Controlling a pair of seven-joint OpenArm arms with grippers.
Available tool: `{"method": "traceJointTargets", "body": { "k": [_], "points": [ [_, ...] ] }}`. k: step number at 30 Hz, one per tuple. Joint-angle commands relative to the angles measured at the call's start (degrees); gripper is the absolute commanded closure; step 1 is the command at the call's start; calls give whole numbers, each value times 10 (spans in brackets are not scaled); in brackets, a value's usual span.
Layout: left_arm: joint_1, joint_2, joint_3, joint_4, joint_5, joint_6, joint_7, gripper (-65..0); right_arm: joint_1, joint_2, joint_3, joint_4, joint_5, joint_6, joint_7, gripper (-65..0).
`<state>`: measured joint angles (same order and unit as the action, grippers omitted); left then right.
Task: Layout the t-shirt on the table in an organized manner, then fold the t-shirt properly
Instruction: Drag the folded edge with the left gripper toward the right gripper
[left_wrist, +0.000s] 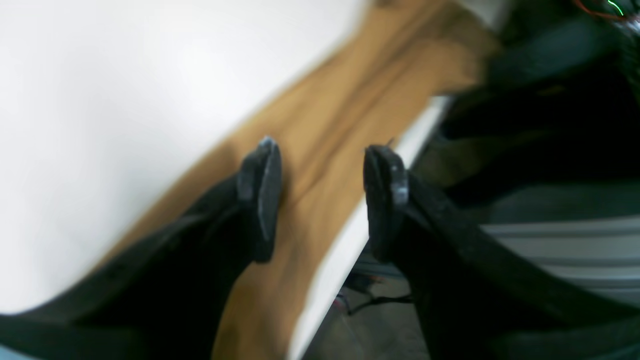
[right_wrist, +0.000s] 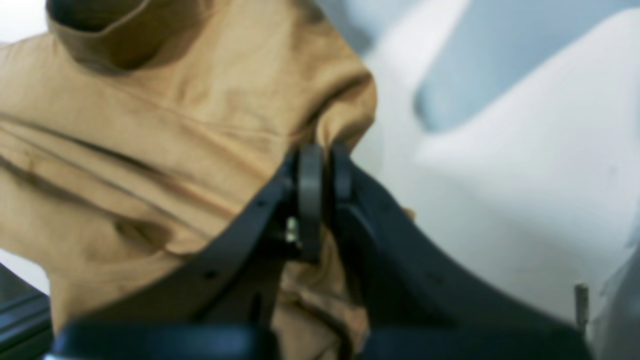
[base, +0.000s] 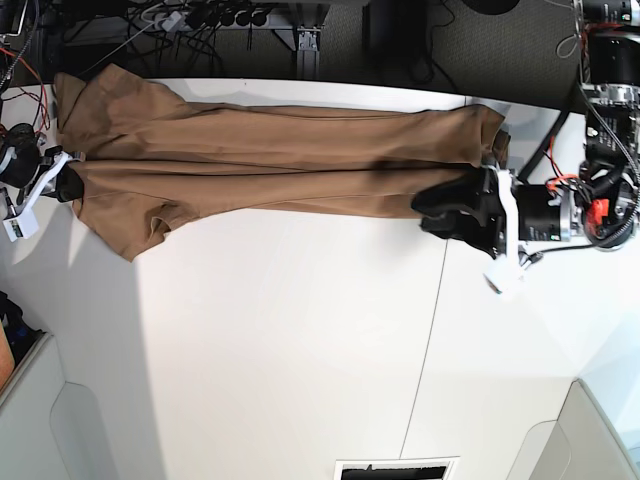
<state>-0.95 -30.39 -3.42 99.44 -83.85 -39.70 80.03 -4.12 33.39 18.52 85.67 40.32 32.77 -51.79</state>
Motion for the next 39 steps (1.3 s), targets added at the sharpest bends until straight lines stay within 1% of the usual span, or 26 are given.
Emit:
{"method": "traceJointTargets", "body": {
  "k": [1, 3, 6, 7, 9, 12, 13, 15, 17, 20, 22, 24, 26, 29, 34, 36, 39],
  "points": [
    [2, 2, 6, 9, 0, -3, -19, -296, 6, 8, 6, 8, 2, 1, 7, 0],
    [19, 31, 28, 8, 16, -3, -31, -296, 5, 7, 6, 5, 2, 1, 7, 0],
    [34, 76, 71, 8, 33, -3, -33, -296, 6, 7, 6, 3, 2, 1, 8, 0],
    [40, 89, 87, 8, 52, -3, -41, -296, 6, 7, 6, 3, 2, 1, 11, 0],
    [49, 114, 118, 5, 119, -3, -80, -296, 6, 7, 6, 3, 2, 1, 12, 0],
    [54, 147, 141, -9, 249, -3, -161, -296, 5, 7, 6, 3, 2, 1, 10, 0],
    [54, 156, 141, -18, 276, -3, -180, -296, 6, 7, 6, 3, 3, 1, 9, 0],
    [45, 168, 141, -41, 298, -3, -196, -296, 6, 7, 6, 4, 11, 1, 9, 0],
    [33, 174, 141, -72, 302, -3, -198, -296, 6, 7, 6, 5, 13, 1, 9, 0],
    [18, 174, 141, -121, 304, -3, -220, -296, 4, 8, 6, 9, 19, 1, 2, 0],
    [12, 173, 141, -147, 325, -3, -241, -296, -2, 8, 7, 13, 33, 1, -12, 0],
    [12, 173, 141, -166, 349, -3, -259, -296, -16, 8, 7, 24, 39, 4, -12, 0],
    [12, 174, 141, -177, 369, -3, -263, -296, -37, 8, 9, 44, 43, 7, -11, 0],
    [11, 174, 141, -187, 376, -3, -266, -296, -73, 8, 18, 85, 42, 7, -11, 0],
    [11, 174, 141, -189, 403, -3, -289, -296, -141, 8, 55, 144, 43, 7, -12, 0],
    [11, 174, 141, -189, 417, -3, -293, -296, -162, 7, 68, 160, 48, 7, -11, 0],
    [11, 174, 141, -189, 429, -3, -293, -296, -182, 7, 70, 169, 47, 7, -12, 0]
  ]
}}
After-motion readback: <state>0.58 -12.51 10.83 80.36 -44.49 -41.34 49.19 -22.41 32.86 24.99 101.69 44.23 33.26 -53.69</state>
